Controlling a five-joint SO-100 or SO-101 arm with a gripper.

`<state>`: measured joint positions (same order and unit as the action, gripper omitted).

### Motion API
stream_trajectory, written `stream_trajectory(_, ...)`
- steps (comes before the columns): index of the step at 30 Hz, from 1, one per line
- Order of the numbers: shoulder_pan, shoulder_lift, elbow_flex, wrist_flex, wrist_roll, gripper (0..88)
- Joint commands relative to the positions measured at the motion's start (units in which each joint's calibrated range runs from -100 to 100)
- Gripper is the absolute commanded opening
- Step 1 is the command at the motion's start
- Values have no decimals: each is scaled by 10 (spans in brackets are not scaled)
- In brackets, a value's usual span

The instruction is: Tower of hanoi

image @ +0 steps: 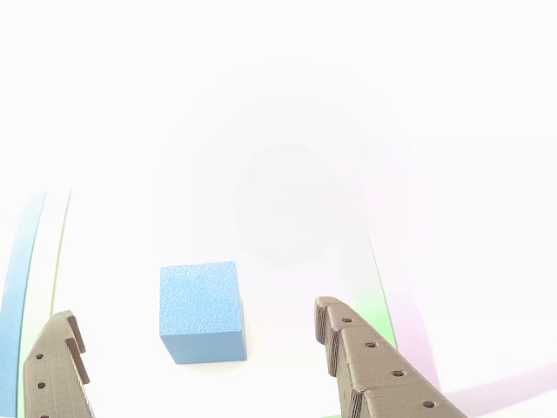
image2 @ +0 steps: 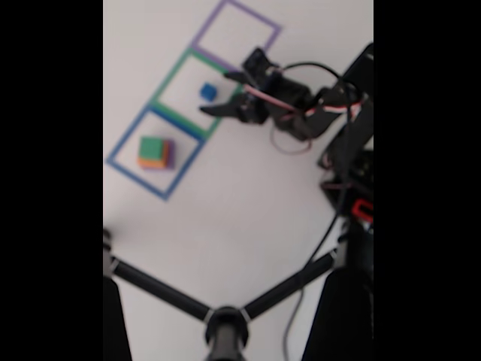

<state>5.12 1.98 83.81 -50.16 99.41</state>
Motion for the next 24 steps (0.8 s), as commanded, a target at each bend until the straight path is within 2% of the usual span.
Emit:
stream_trajectory(1,-14,32,-35,-39,6,282)
stream_trajectory(14,-32,104,-84,-55,6,215)
stream_trajectory(24,-50,108,-78,-61,6,96)
